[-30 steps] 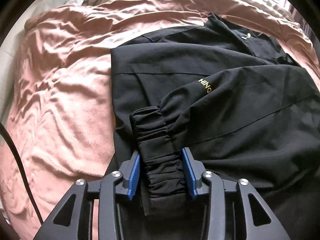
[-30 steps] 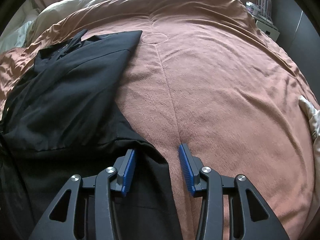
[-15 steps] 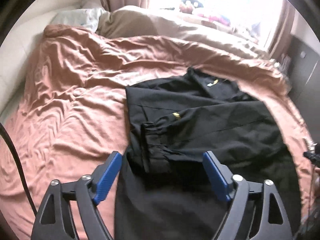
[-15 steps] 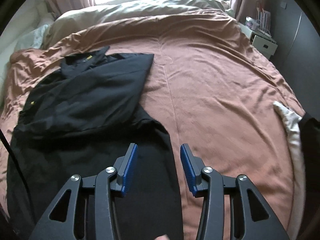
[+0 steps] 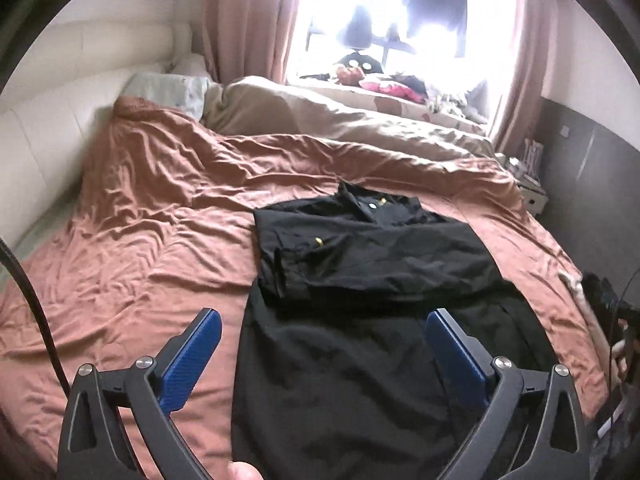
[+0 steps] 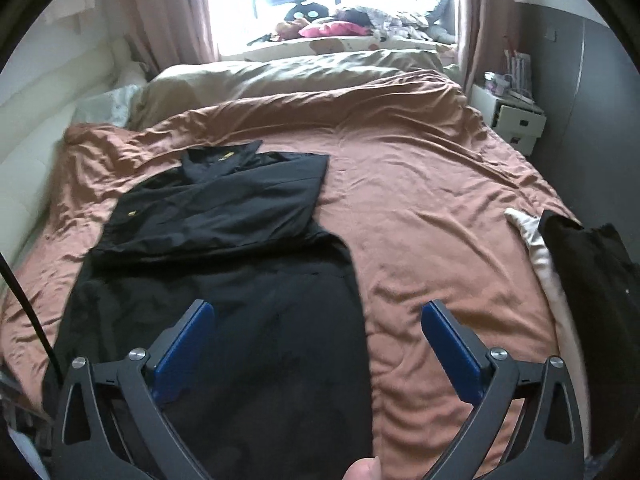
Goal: Fold large clothes
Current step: 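Open the left tool and pull both tools back from the jacket, then move both tools down to the hem edge of the black jacket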
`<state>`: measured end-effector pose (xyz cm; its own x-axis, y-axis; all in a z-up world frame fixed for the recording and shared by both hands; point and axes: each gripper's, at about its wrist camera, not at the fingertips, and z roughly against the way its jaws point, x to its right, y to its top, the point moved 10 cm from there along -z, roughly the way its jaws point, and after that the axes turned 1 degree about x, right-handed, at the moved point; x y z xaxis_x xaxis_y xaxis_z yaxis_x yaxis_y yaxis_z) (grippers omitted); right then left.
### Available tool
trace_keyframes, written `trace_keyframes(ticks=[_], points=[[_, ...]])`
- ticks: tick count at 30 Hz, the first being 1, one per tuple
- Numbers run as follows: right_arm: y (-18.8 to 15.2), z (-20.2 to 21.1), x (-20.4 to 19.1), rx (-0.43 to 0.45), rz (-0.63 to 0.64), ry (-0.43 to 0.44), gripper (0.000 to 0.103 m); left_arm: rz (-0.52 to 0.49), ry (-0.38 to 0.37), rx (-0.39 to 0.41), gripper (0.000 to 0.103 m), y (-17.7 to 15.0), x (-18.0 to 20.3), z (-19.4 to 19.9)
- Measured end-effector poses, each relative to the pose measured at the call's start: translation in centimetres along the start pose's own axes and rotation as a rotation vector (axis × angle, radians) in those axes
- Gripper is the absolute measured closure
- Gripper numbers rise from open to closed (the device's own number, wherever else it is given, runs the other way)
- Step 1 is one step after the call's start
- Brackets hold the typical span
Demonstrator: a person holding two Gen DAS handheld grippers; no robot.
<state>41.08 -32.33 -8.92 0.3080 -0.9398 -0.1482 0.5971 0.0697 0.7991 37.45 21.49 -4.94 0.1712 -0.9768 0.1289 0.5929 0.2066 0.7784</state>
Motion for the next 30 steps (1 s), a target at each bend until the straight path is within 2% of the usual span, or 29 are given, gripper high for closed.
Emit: trace_keyframes(ticks=[2, 5, 10, 15, 19, 20, 22, 24, 28, 30], points=[[-0.6, 1.7, -0.2, 0.031, -0.001, 0.030, 0.000, 0.000, -0.030, -0.001, 0.000, -1.1, 0.7, 1.4], [-1.8, 4.2, 0.3, 0.066, 0.019, 0.038, 0.000, 0.033, -0.082, 0.039, 0.000, -2.1, 1.2, 4.0], [-4.3, 7.5, 0.8, 0.089, 0.031, 0.063, 0.000, 0.058, -0.112, 0.109, 0.000, -3.8, 1.3, 7.7], [-7.2, 9.6, 1.7, 0.096, 0.038, 0.065, 0.000, 0.048, -0.140, 0.126, 0.000, -5.8, 1.5, 10.5], [-9.9, 10.8, 2.7, 0.096, 0.011, 0.079, 0.000, 0.138, -0.232, 0.113, 0.000, -7.8, 1.2, 12.3], [-10.3, 11.0, 2.9, 0.093, 0.004, 0.080, 0.000, 0.152, -0.235, 0.107, 0.000, -8.3, 1.1, 12.7], [-11.8, 11.4, 3.3, 0.092, -0.006, 0.085, 0.000, 0.128, -0.160, 0.140, 0.000, -9.1, 0.3, 13.8], [-13.3, 11.8, 3.9, 0.088, -0.012, 0.075, 0.000, 0.095, -0.116, 0.151, 0.000, -10.0, 0.0, 14.6], [-15.9, 12.3, 4.4, 0.075, -0.039, 0.078, 0.000, 0.105, -0.193, 0.141, 0.000, -12.4, 0.5, 15.4], [-17.0, 12.4, 4.9, 0.064, -0.065, 0.081, 0.000, 0.105, -0.192, 0.141, 0.000, -13.9, 0.6, 15.6]])
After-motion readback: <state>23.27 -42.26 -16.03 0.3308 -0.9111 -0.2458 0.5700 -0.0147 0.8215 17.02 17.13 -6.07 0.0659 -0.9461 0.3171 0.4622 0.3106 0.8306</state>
